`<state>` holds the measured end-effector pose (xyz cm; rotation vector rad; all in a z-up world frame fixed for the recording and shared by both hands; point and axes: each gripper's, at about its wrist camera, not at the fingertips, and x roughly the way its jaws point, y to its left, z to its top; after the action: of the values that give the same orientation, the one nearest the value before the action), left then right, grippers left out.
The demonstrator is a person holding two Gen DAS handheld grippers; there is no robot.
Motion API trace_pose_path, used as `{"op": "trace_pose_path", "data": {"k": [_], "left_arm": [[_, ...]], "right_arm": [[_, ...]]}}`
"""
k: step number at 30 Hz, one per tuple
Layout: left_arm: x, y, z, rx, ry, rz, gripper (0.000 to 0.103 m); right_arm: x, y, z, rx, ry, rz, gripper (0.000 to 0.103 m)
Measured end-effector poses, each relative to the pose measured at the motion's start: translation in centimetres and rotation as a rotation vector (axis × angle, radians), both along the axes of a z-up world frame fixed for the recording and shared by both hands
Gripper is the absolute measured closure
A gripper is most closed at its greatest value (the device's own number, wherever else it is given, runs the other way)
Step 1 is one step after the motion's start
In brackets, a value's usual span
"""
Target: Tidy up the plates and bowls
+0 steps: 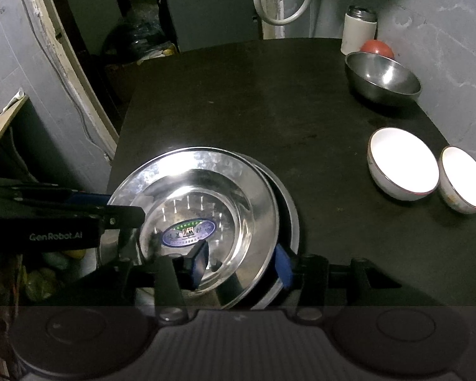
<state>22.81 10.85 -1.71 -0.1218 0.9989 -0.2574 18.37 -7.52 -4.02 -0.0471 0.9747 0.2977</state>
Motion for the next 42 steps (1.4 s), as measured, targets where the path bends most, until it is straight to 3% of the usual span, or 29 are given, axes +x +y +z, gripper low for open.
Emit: {"op": "trace_pose_path", "data": {"k": [12,14,16,19,21,24,29,32,42], "left_arm": [[-0.1,0.1,-0.1,0.000,0.001,0.002,0.060],[-0.1,0.2,-0.1,0.000,0.000,0.009,0.053],[0.0,0.4,0.2,-0.004,-0.010,0.023,0.037],[0.2,0.9,0.7,-0.010,-0.033,0.049,0.019],[0.6,1.2,1.1,-0.015,-0.041,0.066,0.012],[1.6,1.3,1.6,-0.015,-0.039,0.091,0.002],[4.1,1.1,2.3,-0.041,-0.042,0.102,0.001],[5.9,0.7,2.9,-0.106,-0.060,0.104,0.001],[15.4,-5.8,4.1,-0.164,-0.196,0.006,0.001]], "right_arm": [[0.0,-0.3,0.5,-0.009,-0.009,-0.006,0.049],[0.0,-0.4,0.5,-0.006,-0.009,-0.010,0.048],[-0.1,-0.6,0.6,0.002,-0.013,-0.015,0.044],[-0.2,-1.1,1.0,0.025,-0.030,-0.027,0.034],[-0.2,-1.7,1.4,0.041,-0.047,-0.040,0.022],[-0.1,-2.7,2.0,0.057,-0.079,-0.073,0.013],[0.6,-5.0,2.8,0.089,-0.119,-0.139,0.000],[1.3,-6.5,3.1,0.106,-0.142,-0.186,0.000],[4.4,-13.6,3.0,0.154,-0.256,-0.414,0.000]]}}
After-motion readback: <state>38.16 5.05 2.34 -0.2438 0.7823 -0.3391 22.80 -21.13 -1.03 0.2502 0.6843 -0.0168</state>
